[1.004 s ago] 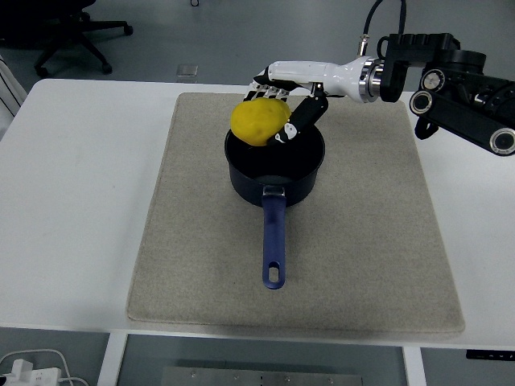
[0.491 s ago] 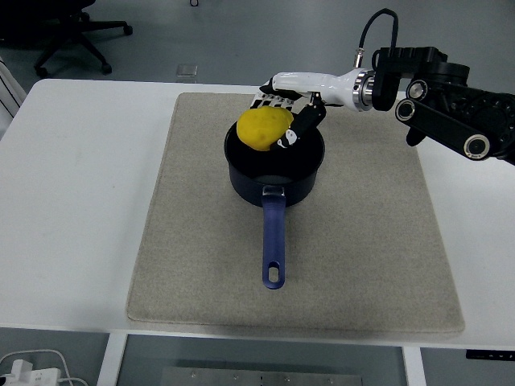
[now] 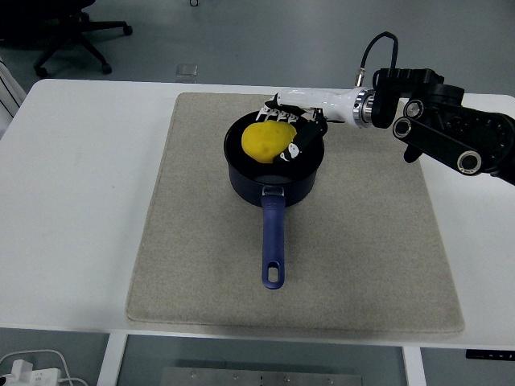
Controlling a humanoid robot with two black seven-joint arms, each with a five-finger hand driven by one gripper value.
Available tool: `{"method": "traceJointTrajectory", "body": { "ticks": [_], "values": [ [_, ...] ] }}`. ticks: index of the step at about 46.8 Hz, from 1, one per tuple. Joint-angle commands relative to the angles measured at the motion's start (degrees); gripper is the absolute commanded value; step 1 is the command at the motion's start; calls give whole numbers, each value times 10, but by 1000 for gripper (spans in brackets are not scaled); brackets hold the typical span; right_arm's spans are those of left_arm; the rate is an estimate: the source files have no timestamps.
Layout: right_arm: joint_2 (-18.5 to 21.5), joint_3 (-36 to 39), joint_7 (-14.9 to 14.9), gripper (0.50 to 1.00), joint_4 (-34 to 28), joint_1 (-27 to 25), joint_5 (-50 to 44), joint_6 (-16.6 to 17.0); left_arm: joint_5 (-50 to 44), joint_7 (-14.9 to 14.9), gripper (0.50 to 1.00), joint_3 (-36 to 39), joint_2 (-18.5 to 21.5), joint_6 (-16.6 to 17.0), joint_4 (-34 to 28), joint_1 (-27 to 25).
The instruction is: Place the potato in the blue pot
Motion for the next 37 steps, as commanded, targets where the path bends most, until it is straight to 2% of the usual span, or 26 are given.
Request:
{"method": "traceJointTrajectory", "body": {
  "ticks": [1,10,18,23,34,37],
  "values": [
    [0,-1,0,555,0,-1,-1,0,0,0,996,0,0,0,0,0],
    [0,-1,0,699,0,-4,2,0,0,0,996,0,0,0,0,0],
    [0,0,0,789,0,-3,2,0,0,0,996,0,0,0,0,0],
    [0,0,1,829,0,-4,2,0,0,0,996,0,0,0,0,0],
    [-1,0,3,862,0,-3,3,1,0,0,996,0,0,0,0,0],
    [0,0,3,885,0,-3,3,1,0,0,996,0,0,0,0,0]
  ]
}}
